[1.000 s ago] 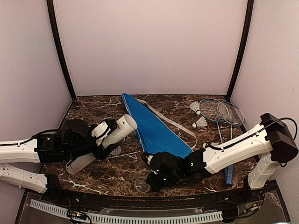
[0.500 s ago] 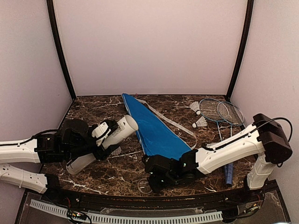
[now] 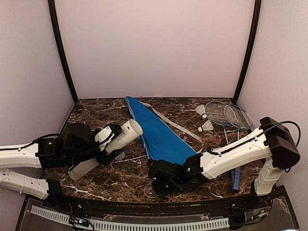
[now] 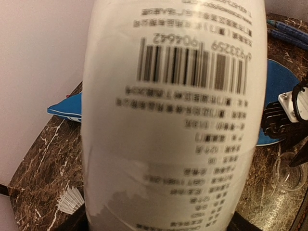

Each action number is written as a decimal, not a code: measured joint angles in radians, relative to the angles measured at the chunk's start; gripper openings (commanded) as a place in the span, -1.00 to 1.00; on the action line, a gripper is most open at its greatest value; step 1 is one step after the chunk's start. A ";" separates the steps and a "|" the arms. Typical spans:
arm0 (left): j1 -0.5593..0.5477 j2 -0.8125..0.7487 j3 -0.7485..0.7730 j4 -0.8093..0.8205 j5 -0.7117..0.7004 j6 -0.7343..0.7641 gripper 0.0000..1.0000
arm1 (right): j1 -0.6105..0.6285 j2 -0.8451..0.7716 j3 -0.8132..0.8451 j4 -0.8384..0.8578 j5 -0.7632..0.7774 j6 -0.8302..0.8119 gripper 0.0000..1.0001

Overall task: Pack up the badminton gear
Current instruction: Place the tube cap at the center of the board, then pick up the shuttlecock from the center of the board.

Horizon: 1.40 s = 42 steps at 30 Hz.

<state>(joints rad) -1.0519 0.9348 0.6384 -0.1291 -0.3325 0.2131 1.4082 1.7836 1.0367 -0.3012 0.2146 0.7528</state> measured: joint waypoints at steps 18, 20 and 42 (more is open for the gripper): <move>0.000 -0.070 -0.008 0.001 -0.124 -0.011 0.47 | -0.331 -0.319 -0.063 -0.119 0.049 -0.085 -0.08; 0.000 -0.066 -0.008 0.001 -0.121 -0.011 0.46 | -0.399 -0.332 -0.062 -0.180 0.065 -0.107 -0.06; 0.000 -0.029 -0.008 0.001 -0.076 -0.011 0.46 | -0.980 -0.265 -0.086 -0.354 -0.057 -0.457 0.50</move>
<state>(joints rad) -1.0519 0.9058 0.6308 -0.1280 -0.4088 0.2020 0.4286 1.5188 0.9504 -0.6552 0.1574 0.2962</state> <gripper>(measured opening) 0.734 0.712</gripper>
